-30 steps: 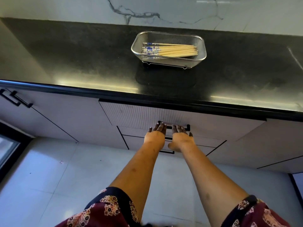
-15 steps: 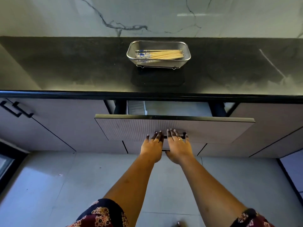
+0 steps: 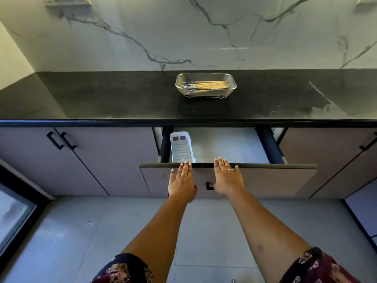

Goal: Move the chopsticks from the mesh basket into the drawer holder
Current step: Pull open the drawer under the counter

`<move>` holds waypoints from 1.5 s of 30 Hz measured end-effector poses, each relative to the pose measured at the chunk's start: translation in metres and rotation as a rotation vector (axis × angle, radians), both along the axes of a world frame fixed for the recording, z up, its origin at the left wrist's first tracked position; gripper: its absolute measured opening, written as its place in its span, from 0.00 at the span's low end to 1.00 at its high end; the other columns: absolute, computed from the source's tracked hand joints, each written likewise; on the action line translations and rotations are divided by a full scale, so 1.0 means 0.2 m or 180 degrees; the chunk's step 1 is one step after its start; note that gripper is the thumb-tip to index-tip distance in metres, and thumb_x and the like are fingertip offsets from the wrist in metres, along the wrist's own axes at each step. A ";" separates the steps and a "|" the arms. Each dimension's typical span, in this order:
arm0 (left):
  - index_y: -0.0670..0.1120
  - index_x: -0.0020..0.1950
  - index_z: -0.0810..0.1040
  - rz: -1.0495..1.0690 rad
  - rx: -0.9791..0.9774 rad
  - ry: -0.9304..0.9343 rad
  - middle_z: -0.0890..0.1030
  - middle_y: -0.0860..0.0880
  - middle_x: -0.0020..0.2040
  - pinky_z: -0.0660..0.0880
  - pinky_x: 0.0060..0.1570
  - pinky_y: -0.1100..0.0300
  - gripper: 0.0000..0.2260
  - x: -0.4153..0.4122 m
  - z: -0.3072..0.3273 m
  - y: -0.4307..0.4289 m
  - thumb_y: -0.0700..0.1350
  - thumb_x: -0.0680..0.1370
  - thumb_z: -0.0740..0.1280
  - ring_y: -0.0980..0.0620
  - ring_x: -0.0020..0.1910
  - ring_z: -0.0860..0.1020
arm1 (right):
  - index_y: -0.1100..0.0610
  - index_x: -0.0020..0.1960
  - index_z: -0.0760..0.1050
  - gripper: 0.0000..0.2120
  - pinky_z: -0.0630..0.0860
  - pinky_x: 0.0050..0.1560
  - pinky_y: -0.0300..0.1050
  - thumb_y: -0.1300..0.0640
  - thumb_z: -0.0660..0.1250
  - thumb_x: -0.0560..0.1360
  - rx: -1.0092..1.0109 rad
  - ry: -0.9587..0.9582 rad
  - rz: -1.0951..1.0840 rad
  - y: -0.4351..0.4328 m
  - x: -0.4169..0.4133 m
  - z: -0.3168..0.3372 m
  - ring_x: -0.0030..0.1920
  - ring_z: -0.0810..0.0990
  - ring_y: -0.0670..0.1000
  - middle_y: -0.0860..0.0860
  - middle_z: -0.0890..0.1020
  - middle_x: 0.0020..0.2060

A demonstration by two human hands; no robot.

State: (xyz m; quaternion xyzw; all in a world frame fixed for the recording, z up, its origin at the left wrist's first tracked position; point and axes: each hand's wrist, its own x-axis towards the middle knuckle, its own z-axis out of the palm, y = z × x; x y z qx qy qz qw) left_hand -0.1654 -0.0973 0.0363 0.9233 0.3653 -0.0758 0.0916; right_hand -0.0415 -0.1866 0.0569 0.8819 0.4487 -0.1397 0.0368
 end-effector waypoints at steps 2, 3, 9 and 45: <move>0.42 0.77 0.39 -0.0024 -0.0017 -0.0036 0.41 0.46 0.79 0.39 0.74 0.46 0.34 -0.04 0.01 -0.03 0.52 0.81 0.57 0.48 0.78 0.40 | 0.56 0.79 0.38 0.39 0.44 0.76 0.57 0.51 0.61 0.79 -0.0136 0.0068 -0.0040 -0.02 -0.03 0.00 0.79 0.42 0.50 0.51 0.42 0.79; 0.42 0.77 0.40 -0.0038 -0.0044 -0.0035 0.42 0.45 0.79 0.39 0.74 0.46 0.34 -0.05 0.01 -0.05 0.52 0.81 0.57 0.48 0.78 0.41 | 0.56 0.79 0.38 0.39 0.44 0.77 0.56 0.52 0.61 0.79 -0.0180 0.0140 -0.0069 -0.04 -0.06 0.00 0.79 0.42 0.50 0.51 0.42 0.79; 0.40 0.77 0.40 -0.0106 -0.0044 0.0220 0.42 0.44 0.79 0.41 0.74 0.45 0.33 -0.14 0.05 -0.15 0.46 0.80 0.58 0.47 0.78 0.42 | 0.57 0.79 0.38 0.38 0.45 0.77 0.55 0.52 0.60 0.79 -0.0349 0.0165 -0.0163 -0.14 -0.20 0.02 0.79 0.43 0.51 0.52 0.43 0.79; 0.40 0.77 0.42 0.1184 -0.0971 0.0399 0.42 0.44 0.79 0.38 0.74 0.47 0.25 -0.31 0.06 0.10 0.44 0.82 0.46 0.47 0.78 0.41 | 0.62 0.78 0.48 0.28 0.57 0.74 0.52 0.51 0.49 0.82 -0.0938 0.1051 -0.0066 0.34 -0.35 -0.10 0.76 0.57 0.56 0.57 0.56 0.77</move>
